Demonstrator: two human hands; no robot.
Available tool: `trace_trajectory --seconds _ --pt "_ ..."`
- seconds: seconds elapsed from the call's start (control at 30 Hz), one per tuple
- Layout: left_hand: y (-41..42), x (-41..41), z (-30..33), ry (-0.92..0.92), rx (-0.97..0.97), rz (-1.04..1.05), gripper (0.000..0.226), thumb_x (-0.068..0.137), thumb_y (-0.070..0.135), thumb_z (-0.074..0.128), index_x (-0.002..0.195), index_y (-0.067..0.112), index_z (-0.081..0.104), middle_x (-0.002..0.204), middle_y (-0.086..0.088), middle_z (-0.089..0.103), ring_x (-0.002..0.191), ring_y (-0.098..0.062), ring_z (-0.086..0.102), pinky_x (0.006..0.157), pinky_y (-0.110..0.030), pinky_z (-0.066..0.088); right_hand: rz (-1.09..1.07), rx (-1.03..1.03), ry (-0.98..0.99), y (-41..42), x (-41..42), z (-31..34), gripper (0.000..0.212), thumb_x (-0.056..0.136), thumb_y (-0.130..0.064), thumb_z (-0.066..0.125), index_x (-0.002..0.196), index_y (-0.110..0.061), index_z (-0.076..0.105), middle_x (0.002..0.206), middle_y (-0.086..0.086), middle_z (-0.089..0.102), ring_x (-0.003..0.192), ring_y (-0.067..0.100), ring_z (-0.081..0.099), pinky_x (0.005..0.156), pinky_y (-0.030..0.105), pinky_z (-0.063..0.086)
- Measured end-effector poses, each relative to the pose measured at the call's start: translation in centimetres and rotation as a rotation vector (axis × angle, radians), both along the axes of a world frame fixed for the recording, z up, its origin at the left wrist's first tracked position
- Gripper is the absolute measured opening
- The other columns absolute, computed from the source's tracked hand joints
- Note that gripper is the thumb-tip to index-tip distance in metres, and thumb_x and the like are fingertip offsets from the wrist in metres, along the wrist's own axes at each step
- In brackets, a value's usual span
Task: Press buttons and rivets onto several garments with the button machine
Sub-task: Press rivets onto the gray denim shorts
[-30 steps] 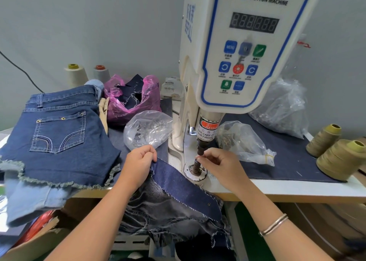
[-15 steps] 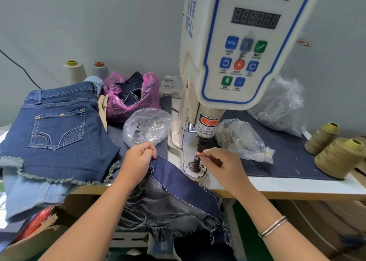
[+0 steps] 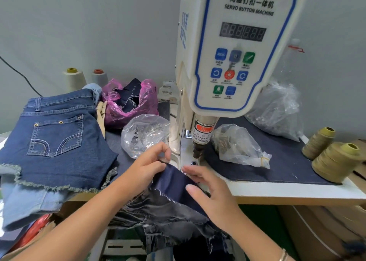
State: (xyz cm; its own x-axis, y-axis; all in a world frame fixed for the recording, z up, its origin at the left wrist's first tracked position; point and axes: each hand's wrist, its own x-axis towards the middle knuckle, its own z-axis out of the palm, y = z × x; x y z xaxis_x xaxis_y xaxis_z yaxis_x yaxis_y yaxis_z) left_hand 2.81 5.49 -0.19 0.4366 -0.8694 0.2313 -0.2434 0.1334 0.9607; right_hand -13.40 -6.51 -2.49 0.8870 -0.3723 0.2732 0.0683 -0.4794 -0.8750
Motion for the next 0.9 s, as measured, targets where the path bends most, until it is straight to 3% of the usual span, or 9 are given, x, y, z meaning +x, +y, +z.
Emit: trace_trajectory --seconds 0.1,0.2,0.27,0.4,0.53,0.63,0.77,0.87,0.9 --pt "0.1 -0.7 2.4 0.055 0.009 -0.135 0.02 0.076 0.005 0.044 0.083 0.023 0.048 0.071 -0.018 0.038 0.068 -0.022 0.033 0.063 -0.031 0.028 0.071 0.31 0.117 0.3 0.1 -0.5 0.036 0.082 -0.027 0.062 0.117 -0.037 0.058 0.115 -0.022 0.064 0.112 -0.002 0.057 0.092 0.015 0.045" --pt "0.2 -0.2 3.2 0.056 0.035 -0.208 0.014 0.082 0.008 0.048 0.089 0.02 0.049 0.074 -0.014 0.041 0.062 -0.018 0.038 0.058 -0.025 0.033 0.033 0.239 0.236 -1.0 -0.7 -0.3 0.02 0.077 -0.04 0.061 0.089 -0.025 0.066 0.085 -0.009 0.067 0.079 0.004 0.059 0.075 0.02 0.044" --pt "0.1 0.4 2.9 -0.027 0.105 -0.194 0.011 0.085 0.015 0.05 0.095 0.019 0.049 0.077 -0.011 0.042 0.066 -0.019 0.036 0.064 -0.028 0.034 0.021 0.279 0.245 -2.1 -1.2 -0.1 0.018 0.078 -0.036 0.063 0.077 -0.018 0.064 0.072 -0.004 0.06 0.069 0.008 0.053 0.067 0.023 0.04" --pt "-0.4 0.5 1.8 -0.077 0.197 -0.134 0.014 0.086 0.026 0.052 0.1 0.028 0.055 0.079 -0.016 0.041 0.071 -0.021 0.033 0.068 -0.034 0.03 -0.1 0.206 0.152 -4.1 -1.5 -0.1 0.025 0.088 -0.021 0.064 0.068 -0.01 0.056 0.063 -0.001 0.047 0.062 0.008 0.042 0.062 0.026 0.033" --pt "-0.3 0.0 0.6 -0.05 0.158 -0.104 0.018 0.086 0.025 0.054 0.103 0.02 0.054 0.08 -0.017 0.042 0.068 -0.022 0.032 0.066 -0.034 0.03 -0.077 0.245 0.101 -4.6 -1.7 -0.1 0.018 0.085 -0.024 0.064 0.073 -0.011 0.06 0.071 0.002 0.055 0.067 0.013 0.048 0.066 0.03 0.037" --pt "-0.1 -0.5 0.0 0.001 0.09 -0.082 0.015 0.084 0.023 0.058 0.099 0.023 0.057 0.077 -0.011 0.037 0.066 -0.022 0.03 0.061 -0.029 0.03 -0.092 0.141 0.027 -5.0 -1.8 0.0 0.011 0.086 -0.016 0.065 0.077 -0.022 0.067 0.089 -0.008 0.061 0.084 0.011 0.058 0.077 0.023 0.044" --pt "-0.2 -0.8 -0.4 0.095 0.028 -0.055 0.014 0.084 0.021 0.059 0.095 0.027 0.059 0.083 -0.011 0.041 0.075 -0.026 0.034 0.071 -0.038 0.03 -0.012 0.085 0.138 -5.0 -2.3 0.4 0.015 0.087 -0.03 0.057 0.073 -0.023 0.057 0.068 -0.009 0.051 0.065 0.003 0.046 0.065 0.015 0.036" --pt "-0.5 -1.1 -0.7 0.055 -0.006 -0.036 0.014 0.084 0.019 0.057 0.097 0.022 0.058 0.088 -0.011 0.046 0.081 -0.025 0.037 0.078 -0.039 0.031 0.014 -0.259 0.303 -5.2 -2.4 0.0 0.034 0.091 -0.037 0.055 0.067 -0.017 0.043 0.063 -0.01 0.039 0.063 0.003 0.038 0.067 0.011 0.027" --pt "-0.5 -1.1 -0.7 0.047 -0.004 -0.038 0.013 0.084 0.021 0.057 0.097 0.024 0.058 0.088 -0.012 0.046 0.08 -0.025 0.037 0.078 -0.039 0.032 0.033 -0.269 0.347 -5.3 -2.3 -0.1 0.039 0.09 -0.036 0.057 0.065 -0.012 0.039 0.063 -0.009 0.035 0.061 0.003 0.035 0.065 0.013 0.027"
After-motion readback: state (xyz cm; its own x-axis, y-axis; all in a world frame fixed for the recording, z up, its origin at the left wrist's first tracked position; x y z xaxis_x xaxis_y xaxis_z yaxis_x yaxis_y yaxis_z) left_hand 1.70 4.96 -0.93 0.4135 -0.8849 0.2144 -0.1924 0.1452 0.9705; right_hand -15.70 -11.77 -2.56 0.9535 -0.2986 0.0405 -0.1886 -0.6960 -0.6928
